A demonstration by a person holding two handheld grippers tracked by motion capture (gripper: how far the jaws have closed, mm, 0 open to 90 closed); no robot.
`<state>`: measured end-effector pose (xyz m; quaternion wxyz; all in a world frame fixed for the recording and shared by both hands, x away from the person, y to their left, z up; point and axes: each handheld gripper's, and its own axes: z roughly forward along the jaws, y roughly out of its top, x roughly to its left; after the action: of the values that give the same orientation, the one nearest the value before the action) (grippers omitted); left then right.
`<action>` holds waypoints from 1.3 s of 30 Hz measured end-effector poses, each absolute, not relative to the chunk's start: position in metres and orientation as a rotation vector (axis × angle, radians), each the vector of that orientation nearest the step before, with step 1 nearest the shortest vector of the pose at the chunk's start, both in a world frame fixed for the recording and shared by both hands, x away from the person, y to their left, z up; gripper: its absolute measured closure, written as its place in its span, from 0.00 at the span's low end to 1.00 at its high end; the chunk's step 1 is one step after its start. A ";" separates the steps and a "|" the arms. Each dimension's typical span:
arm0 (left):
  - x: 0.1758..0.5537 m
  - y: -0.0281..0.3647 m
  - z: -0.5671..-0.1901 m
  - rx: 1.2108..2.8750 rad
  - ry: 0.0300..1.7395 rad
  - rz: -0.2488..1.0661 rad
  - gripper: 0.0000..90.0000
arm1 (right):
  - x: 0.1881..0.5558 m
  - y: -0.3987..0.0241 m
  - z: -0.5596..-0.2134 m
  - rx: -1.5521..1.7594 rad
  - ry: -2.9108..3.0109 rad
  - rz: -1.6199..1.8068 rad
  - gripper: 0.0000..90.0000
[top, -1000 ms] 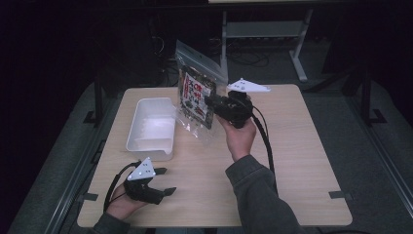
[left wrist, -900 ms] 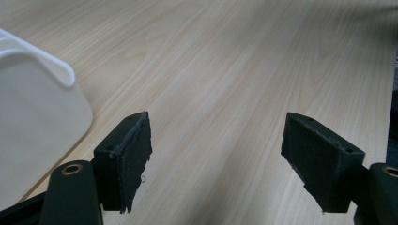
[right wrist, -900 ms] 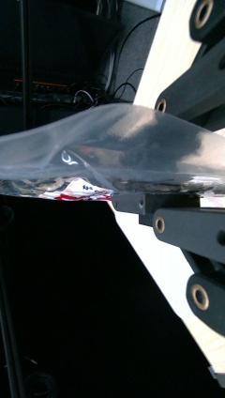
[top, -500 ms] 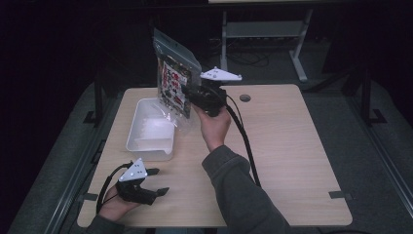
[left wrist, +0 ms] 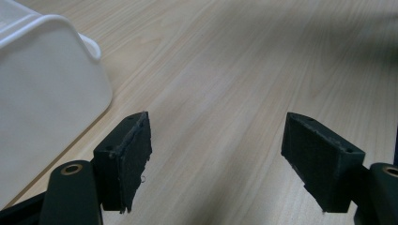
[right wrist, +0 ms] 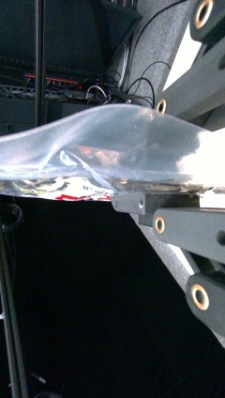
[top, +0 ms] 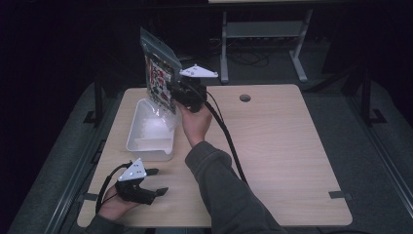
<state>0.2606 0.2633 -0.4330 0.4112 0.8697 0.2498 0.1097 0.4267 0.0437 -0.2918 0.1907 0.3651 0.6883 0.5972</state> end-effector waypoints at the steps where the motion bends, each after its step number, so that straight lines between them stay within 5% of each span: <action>1: 0.261 0.263 -0.433 2.189 0.629 0.276 0.27 | 0.427 0.046 -0.293 1.025 1.935 1.673 0.84; 39: 0.263 0.260 -0.438 2.224 0.618 0.283 0.26 | 0.446 0.097 -0.377 1.184 1.989 1.557 0.84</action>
<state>0.2628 0.2599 -0.4379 0.3968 0.8778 0.2438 0.1118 0.4459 0.0970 -0.3774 0.1750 0.4180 0.7019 0.5495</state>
